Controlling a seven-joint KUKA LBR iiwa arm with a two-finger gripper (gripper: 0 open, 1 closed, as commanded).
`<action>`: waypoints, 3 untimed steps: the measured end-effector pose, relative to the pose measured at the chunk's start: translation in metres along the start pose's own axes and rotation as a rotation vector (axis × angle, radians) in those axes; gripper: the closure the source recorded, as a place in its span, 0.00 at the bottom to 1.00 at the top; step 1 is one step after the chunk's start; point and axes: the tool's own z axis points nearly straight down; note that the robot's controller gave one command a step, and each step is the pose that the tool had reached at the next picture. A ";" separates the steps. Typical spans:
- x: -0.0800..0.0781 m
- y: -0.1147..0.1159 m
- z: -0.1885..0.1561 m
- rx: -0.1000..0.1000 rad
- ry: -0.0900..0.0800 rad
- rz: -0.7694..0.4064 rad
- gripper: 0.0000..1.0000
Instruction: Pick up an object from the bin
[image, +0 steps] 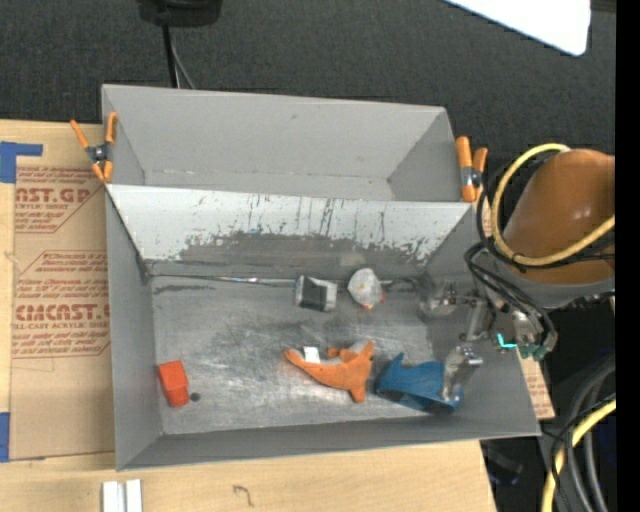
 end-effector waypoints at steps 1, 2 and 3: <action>-0.002 0.000 -0.004 0.001 -0.008 -0.001 0.00; -0.013 0.032 0.115 -0.007 -0.014 -0.195 1.00; -0.010 0.027 0.117 0.000 -0.007 -0.192 0.00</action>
Offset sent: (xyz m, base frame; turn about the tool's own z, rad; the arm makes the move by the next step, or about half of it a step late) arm 0.0094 0.0254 -0.1161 -0.1913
